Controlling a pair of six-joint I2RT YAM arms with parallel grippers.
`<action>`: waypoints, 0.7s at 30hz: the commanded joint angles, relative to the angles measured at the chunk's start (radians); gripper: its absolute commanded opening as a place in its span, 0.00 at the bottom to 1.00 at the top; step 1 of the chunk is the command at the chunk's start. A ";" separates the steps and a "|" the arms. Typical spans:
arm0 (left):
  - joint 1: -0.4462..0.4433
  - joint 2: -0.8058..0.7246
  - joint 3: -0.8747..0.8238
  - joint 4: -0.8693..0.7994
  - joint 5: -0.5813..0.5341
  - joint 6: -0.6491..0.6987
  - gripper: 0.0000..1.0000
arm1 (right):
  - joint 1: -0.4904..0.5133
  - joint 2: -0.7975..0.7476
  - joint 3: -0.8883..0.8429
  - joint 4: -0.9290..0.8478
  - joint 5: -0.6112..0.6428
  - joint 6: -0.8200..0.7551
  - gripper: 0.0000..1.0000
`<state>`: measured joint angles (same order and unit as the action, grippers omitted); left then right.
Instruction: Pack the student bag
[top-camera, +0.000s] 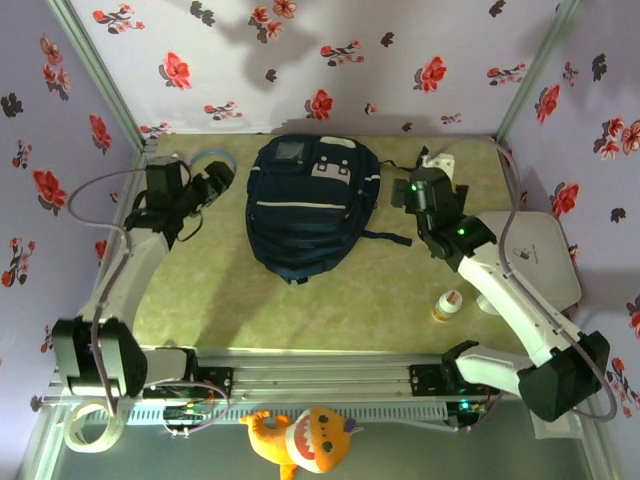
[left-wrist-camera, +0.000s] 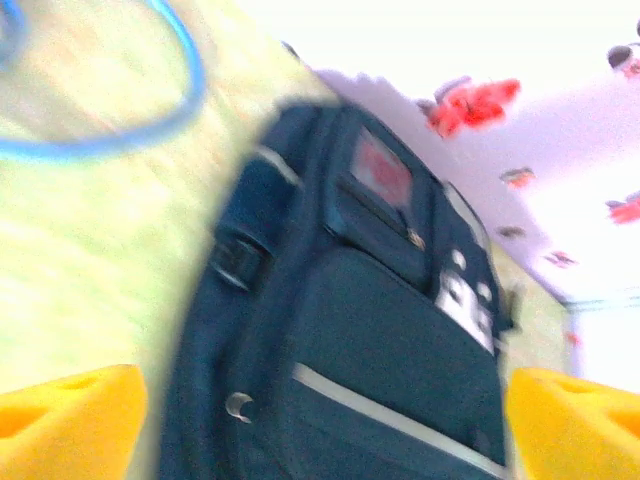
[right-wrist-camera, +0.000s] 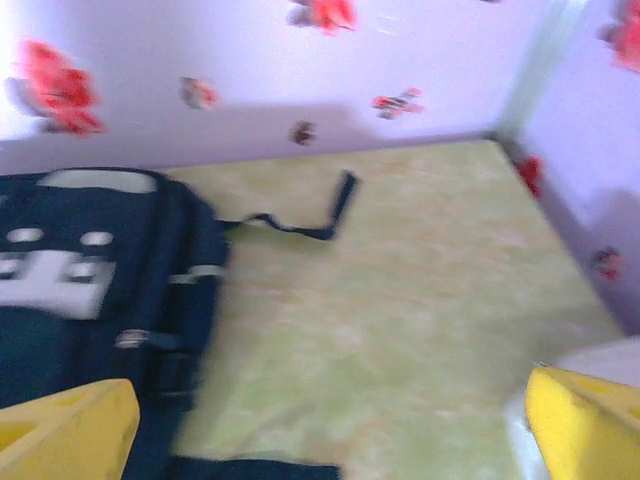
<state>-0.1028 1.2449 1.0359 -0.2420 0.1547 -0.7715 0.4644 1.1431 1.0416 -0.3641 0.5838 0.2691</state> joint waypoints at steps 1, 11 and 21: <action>0.021 -0.109 -0.124 -0.036 -0.380 0.156 1.00 | -0.077 -0.052 -0.160 0.193 0.124 -0.026 0.99; 0.086 -0.272 -0.546 0.373 -0.632 0.468 1.00 | -0.254 -0.120 -0.564 0.503 0.094 0.000 1.00; 0.087 -0.088 -0.696 0.818 -0.419 0.613 1.00 | -0.317 0.099 -0.723 0.996 -0.110 -0.172 0.99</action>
<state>-0.0212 1.1240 0.3698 0.3531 -0.3408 -0.2462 0.1654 1.1893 0.3367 0.4091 0.5674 0.1612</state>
